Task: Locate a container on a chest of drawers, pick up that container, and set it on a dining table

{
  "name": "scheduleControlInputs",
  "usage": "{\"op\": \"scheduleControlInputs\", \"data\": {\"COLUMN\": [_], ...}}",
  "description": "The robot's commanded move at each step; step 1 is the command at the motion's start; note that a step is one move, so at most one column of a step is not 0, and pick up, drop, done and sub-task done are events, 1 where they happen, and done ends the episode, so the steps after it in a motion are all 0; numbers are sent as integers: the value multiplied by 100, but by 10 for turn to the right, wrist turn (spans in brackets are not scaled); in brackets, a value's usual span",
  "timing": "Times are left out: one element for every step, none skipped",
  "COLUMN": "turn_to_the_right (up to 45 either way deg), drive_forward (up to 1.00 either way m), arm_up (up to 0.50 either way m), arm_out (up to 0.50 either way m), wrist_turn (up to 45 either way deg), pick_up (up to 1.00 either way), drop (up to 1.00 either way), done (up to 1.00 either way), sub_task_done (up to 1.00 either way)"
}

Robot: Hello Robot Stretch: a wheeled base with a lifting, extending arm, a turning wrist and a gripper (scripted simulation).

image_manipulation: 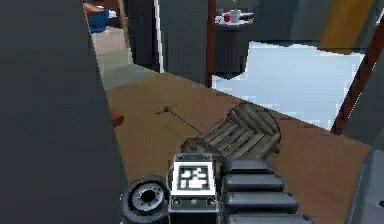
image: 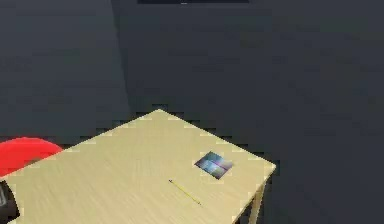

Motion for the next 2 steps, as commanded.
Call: {"op": "scheduleControlInputs", "data": {"turn_to_the_right": [450, 90], "drive_forward": [0, 0], "arm_up": [0, 0], "arm_out": [0, 0], "wrist_turn": [0, 0], "pick_up": [0, 0], "drop": [0, 0], "done": [0, 0], "sub_task_done": [0, 0]}}
